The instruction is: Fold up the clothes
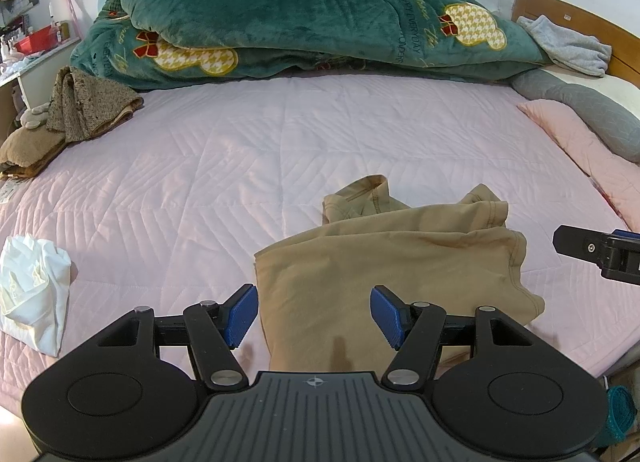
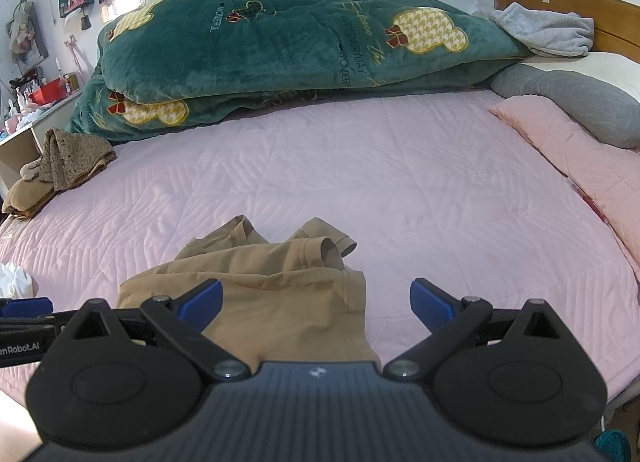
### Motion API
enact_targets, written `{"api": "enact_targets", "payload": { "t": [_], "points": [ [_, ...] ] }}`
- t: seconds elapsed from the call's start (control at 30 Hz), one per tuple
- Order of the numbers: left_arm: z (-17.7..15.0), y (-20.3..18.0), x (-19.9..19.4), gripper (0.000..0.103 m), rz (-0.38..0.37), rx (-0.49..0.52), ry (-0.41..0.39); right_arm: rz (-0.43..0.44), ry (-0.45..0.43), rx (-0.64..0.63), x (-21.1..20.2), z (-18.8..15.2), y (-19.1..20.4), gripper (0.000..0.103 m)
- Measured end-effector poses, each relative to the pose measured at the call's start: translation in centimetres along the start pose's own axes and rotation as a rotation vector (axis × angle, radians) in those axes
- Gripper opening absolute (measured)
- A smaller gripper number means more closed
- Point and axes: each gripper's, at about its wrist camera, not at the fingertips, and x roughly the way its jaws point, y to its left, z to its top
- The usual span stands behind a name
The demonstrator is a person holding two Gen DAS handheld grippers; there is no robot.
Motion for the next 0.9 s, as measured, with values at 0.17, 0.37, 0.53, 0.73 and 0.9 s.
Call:
{"api": "enact_targets", "payload": {
  "t": [0.17, 0.37, 0.53, 0.73, 0.9],
  "points": [
    [-0.02, 0.02, -0.06, 0.065, 0.000, -0.003, -0.002, 0.002, 0.000, -0.002, 0.05, -0.01, 0.11, 0.101],
    [-0.05, 0.04, -0.02, 0.065, 0.001, -0.005, -0.002, 0.004, -0.002, -0.003, 0.07, 0.04, 0.20, 0.101],
    [0.00, 0.07, -0.06, 0.065, 0.001, -0.005, -0.002, 0.005, -0.002, -0.003, 0.05, 0.00, 0.23, 0.101],
    [-0.01, 0.09, -0.15, 0.065, 0.001, -0.003, -0.002, 0.005, -0.002, -0.003, -0.05, 0.04, 0.23, 0.101],
    [0.14, 0.06, -0.24, 0.065, 0.003, -0.003, -0.004, 0.005, -0.002, -0.003, -0.10, 0.07, 0.23, 0.101]
  ]
}}
